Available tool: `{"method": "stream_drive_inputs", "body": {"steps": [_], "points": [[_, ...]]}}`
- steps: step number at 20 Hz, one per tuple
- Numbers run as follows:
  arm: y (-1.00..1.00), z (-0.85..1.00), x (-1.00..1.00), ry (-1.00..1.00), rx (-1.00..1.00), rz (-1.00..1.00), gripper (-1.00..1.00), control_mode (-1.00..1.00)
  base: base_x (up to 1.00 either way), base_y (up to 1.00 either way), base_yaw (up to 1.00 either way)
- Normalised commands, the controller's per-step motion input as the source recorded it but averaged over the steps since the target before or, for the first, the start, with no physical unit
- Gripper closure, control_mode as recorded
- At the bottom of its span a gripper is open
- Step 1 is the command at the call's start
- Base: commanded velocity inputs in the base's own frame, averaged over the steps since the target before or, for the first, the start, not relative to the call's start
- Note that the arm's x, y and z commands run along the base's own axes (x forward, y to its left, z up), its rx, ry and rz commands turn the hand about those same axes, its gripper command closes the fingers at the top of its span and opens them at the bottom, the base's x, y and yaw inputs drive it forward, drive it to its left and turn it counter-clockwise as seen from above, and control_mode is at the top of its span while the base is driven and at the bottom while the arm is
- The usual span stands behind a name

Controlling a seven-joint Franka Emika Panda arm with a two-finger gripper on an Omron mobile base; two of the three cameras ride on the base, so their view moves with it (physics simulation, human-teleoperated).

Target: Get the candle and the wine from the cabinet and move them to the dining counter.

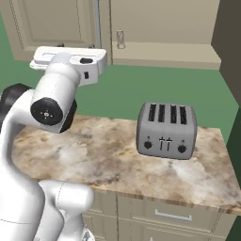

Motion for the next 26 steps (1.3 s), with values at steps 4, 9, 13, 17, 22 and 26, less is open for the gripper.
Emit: {"method": "stream_drive_inputs", "body": {"steps": [4,9,13,17,22,26], "points": [[0.0,0.0,0.39,-0.01,0.0,0.06,-1.0,-1.0,0.0,0.0,0.0],[0.0,0.0,0.58,0.0,0.0,0.02,-1.0,-1.0,0.0,0.0,0.0],[0.0,0.0,0.63,0.0,0.0,0.0,-1.0,-1.0,0.0,0.0,0.0],[0.0,0.0,0.58,-0.01,0.02,0.02,-1.0,-1.0,0.0,0.0,0.0],[0.0,0.0,0.65,0.0,0.02,0.03,-1.0,-1.0,0.0,0.0,0.0],[0.0,0.0,0.67,-0.01,0.03,0.01,-1.0,-1.0,0.0,0.0,0.0]]}}
